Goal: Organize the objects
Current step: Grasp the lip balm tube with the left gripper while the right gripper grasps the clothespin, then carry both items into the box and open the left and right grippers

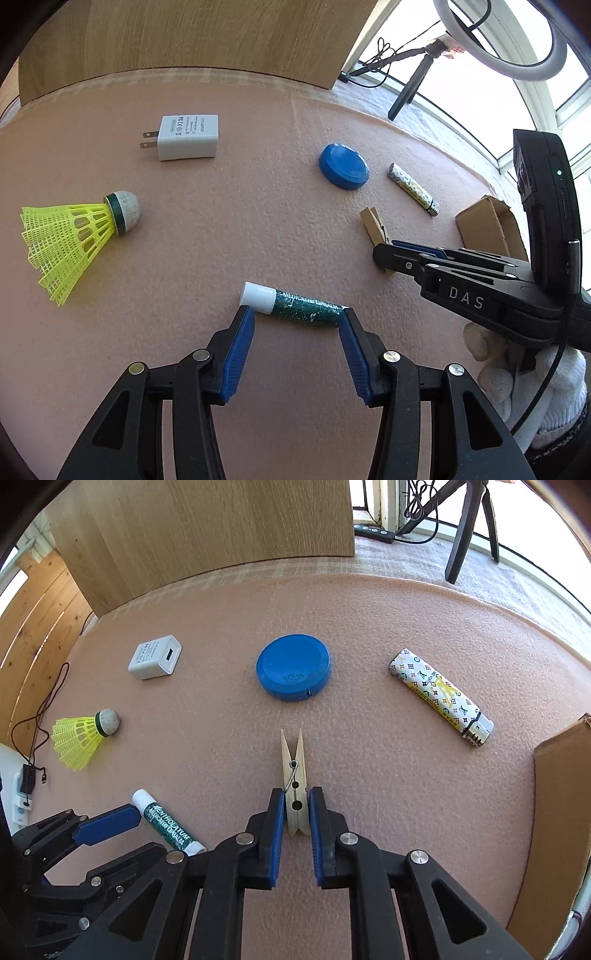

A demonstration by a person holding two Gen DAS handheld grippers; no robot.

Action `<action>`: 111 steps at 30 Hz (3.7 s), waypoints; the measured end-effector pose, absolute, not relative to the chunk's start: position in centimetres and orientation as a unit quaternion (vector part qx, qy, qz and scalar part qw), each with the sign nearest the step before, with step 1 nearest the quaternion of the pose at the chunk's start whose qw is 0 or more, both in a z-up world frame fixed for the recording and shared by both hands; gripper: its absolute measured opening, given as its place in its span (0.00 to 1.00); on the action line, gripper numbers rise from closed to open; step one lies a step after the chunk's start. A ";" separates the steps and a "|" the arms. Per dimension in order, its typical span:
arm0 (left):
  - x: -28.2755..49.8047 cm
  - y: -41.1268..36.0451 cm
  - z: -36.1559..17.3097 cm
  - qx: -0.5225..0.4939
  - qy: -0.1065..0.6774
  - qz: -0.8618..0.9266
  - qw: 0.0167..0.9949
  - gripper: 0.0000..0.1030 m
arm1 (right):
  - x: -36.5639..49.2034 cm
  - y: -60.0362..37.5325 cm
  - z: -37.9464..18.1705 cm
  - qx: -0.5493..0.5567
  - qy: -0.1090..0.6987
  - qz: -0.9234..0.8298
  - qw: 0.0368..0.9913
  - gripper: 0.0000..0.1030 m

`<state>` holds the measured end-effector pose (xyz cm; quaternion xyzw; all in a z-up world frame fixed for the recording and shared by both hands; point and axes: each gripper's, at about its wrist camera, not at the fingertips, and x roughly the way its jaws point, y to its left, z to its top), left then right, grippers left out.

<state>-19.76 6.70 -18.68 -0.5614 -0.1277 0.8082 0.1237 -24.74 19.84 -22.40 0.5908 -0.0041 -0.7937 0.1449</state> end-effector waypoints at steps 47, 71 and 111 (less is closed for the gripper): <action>-20.4 8.6 -17.7 -0.537 -0.134 0.825 0.112 0.16 | -21.0 27.1 -19.9 0.558 -0.059 -0.820 0.111 0.11; -20.2 25.6 -10.0 -0.485 -0.052 0.833 0.262 0.16 | -12.1 42.0 -12.9 0.491 -0.114 -0.864 0.014 0.11; -21.0 34.9 -8.9 -0.480 -0.022 0.819 0.314 0.58 | -10.5 45.3 -12.9 0.482 -0.126 -0.867 0.001 0.62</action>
